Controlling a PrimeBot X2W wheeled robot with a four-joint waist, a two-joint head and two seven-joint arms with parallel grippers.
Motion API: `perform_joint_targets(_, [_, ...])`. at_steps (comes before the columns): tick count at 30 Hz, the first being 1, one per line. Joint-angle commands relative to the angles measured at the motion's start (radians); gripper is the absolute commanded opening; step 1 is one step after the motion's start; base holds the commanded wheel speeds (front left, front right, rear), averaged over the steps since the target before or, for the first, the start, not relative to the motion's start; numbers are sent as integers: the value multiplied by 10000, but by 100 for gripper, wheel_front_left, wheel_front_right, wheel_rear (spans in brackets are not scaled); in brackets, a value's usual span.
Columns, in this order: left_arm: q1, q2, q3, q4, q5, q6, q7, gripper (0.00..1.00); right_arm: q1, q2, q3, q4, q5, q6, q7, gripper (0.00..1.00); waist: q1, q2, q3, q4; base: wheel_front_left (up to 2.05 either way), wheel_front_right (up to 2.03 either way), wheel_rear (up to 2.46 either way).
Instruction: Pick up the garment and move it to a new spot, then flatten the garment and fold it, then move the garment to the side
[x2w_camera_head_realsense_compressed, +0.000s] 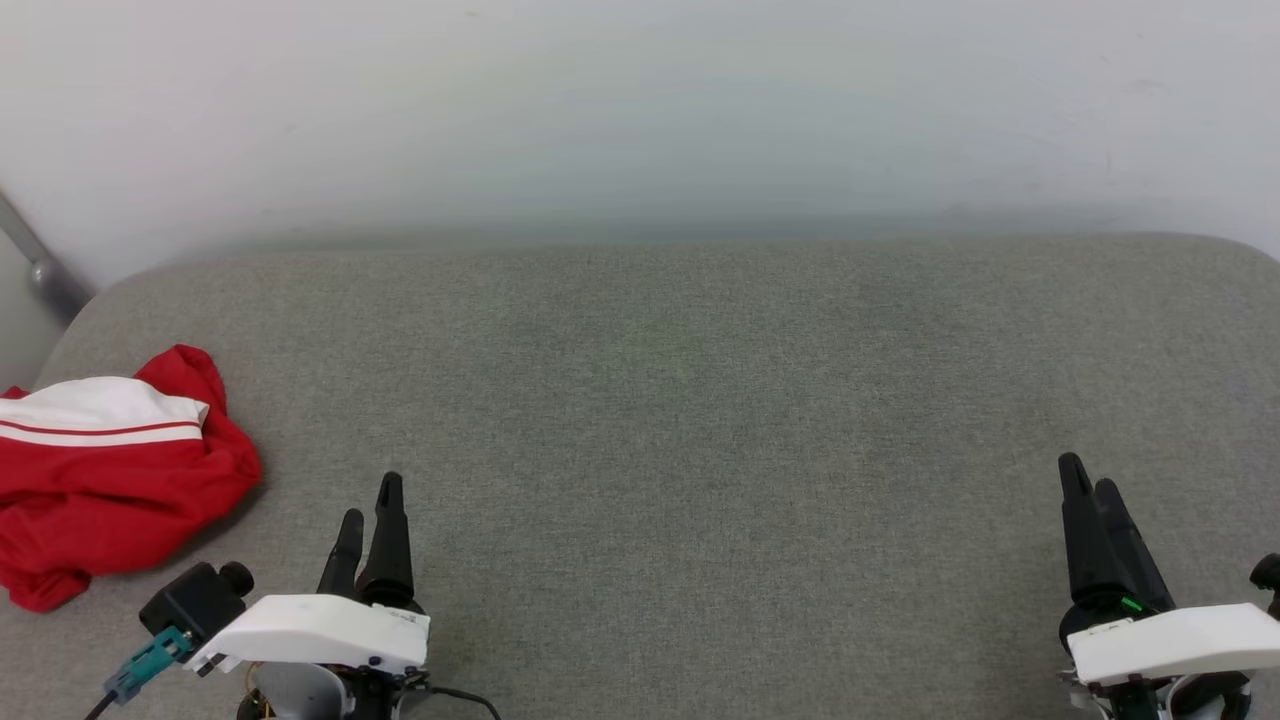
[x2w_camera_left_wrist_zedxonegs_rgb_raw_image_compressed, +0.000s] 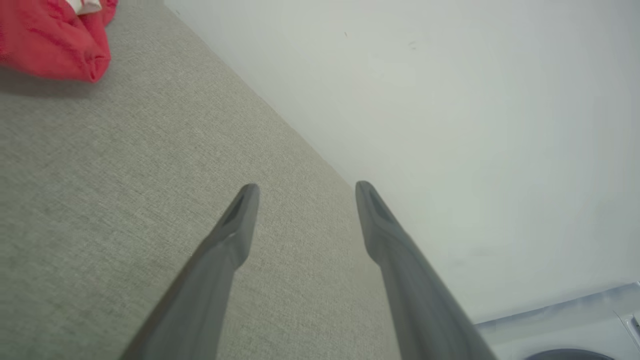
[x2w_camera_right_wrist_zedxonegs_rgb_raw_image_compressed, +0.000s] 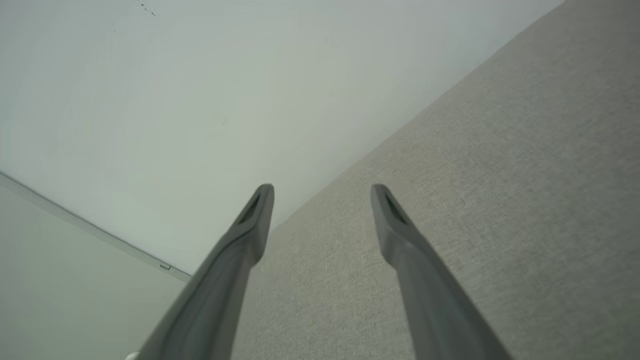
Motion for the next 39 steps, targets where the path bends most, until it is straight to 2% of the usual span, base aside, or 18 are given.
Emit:
perform_joint_targets(1, [-11,22,-128,-218,578,104,-140,100,-22,-1,66,-280,-580,-1,-137,100,-1,-1,-7,-1,0,0,0])
perform_joint_targets(22, [313,181,-804,-607,3308,736,-769,100,508,4,155,-764,-3151,-1,-764,100,-1,-1,-56,-5,0,0,0])
perform_joint_targets(39, [523,219,-1186,-851,5096,990,-1221,100,816,8,131,-1153,-4791,-2,-1219,100,-1,-1,-43,21,0,0,0])
